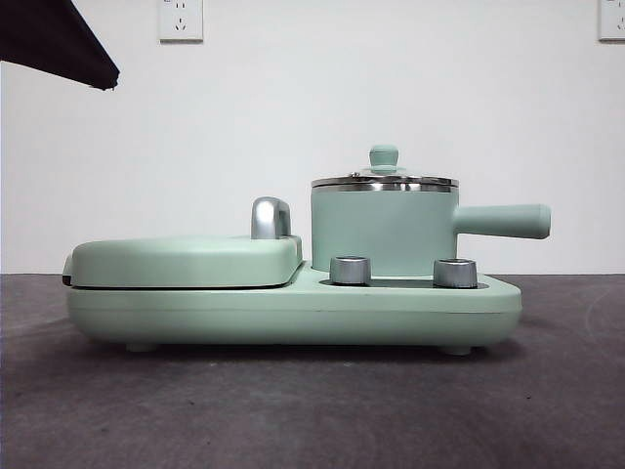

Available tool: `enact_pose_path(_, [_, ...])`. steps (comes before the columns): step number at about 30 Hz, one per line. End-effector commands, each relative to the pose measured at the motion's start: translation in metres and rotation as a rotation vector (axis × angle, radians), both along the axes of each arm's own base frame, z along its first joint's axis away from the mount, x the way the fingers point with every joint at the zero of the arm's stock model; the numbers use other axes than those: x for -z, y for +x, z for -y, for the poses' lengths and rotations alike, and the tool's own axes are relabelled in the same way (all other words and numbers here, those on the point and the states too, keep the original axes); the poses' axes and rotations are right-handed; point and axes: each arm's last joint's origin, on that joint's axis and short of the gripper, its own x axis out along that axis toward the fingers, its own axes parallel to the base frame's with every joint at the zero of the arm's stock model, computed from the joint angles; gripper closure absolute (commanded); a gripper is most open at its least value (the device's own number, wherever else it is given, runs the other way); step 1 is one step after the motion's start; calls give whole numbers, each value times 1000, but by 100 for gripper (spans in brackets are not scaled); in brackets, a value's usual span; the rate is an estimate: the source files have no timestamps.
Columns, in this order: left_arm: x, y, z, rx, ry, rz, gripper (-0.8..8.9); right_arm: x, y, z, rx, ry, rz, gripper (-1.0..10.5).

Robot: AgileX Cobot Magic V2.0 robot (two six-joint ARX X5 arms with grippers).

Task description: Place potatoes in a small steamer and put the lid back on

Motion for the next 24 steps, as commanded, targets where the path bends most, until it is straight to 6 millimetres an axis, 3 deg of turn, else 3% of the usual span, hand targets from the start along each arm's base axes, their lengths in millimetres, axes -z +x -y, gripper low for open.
enact_pose_path(1, [-3, 1, 2, 9, -5, 15, 808, -3, 0, -1, -2, 17, 10, 927])
enact_pose_path(7, [-2, -13, -13, -3, 47, 191, 808, -3, 0, -1, -2, 17, 10, 927])
enact_pose_path(10, [18, -20, -32, -161, 50, 316, 808, -3, 0, -1, -2, 17, 10, 927])
enact_pose_path(17, [88, -34, -71, -645, 79, 476, 808, -3, 0, -1, -2, 17, 10, 927])
enact_pose_path(21, [119, -34, -80, -760, 39, 491, 808, -3, 0, -1, -2, 17, 10, 927])
enact_pose_path(24, [130, -33, -83, -804, 11, 460, 808, -3, 0, -1, -2, 17, 10, 927])
